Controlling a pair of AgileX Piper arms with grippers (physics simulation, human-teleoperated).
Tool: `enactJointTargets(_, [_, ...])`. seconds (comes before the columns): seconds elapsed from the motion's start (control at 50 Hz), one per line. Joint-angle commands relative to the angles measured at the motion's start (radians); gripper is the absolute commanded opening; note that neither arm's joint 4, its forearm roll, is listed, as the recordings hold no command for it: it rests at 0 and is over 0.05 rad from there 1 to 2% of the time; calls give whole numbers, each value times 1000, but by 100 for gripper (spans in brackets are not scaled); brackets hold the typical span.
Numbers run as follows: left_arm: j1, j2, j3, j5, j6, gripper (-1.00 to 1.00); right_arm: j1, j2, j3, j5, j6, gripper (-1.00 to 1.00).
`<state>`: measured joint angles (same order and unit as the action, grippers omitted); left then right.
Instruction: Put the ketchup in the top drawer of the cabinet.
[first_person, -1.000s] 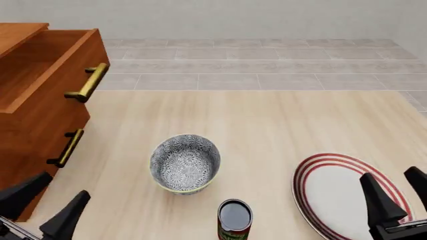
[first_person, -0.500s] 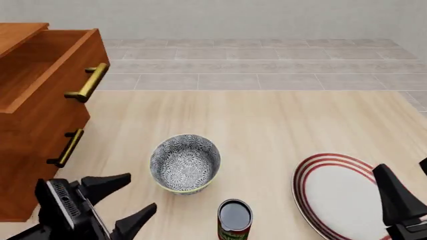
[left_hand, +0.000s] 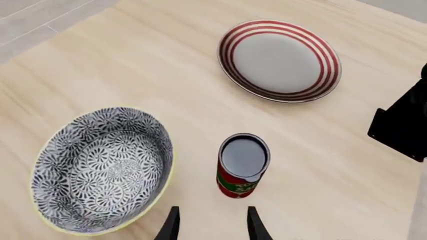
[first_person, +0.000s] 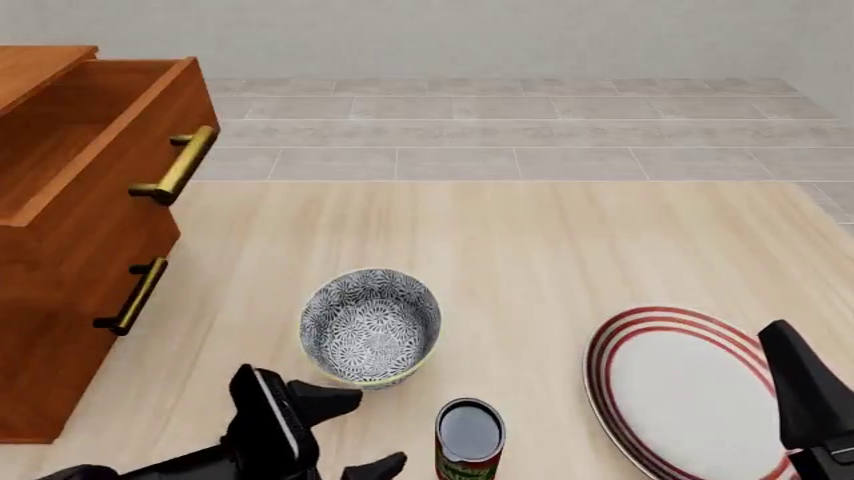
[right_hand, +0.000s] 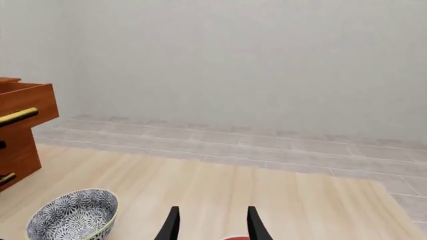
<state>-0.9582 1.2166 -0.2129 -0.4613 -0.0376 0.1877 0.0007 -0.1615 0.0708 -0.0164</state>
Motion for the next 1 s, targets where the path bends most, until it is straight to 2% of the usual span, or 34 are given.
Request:
enactJointTargets(0.02, [-51,166,-11,-108,-4,100,2,0,-10,1,7,100])
enactJointTargets(0.24, [-65,242,-36,-145,-38,100,3,0,-22,9,24,100])
enactJointTargets(0.3, [-64,285,-39,-176,-20,100,7,0,-11,3,26,100])
enactJointTargets(0.54, [-91,356,-85,-190,-24,100,20,0,1,-5,25,100])
enactJointTargets(0.7, [-142,375,-132,-164,-27,100,13,0,6,-8,40,100])
enactJointTargets(0.74, [-138,371,-142,-157,-49,100,21,0,7,-8,40,100])
enactJointTargets(1.0, [-139,458,-169,-201,-44,100,27,0,13,-13,40,100])
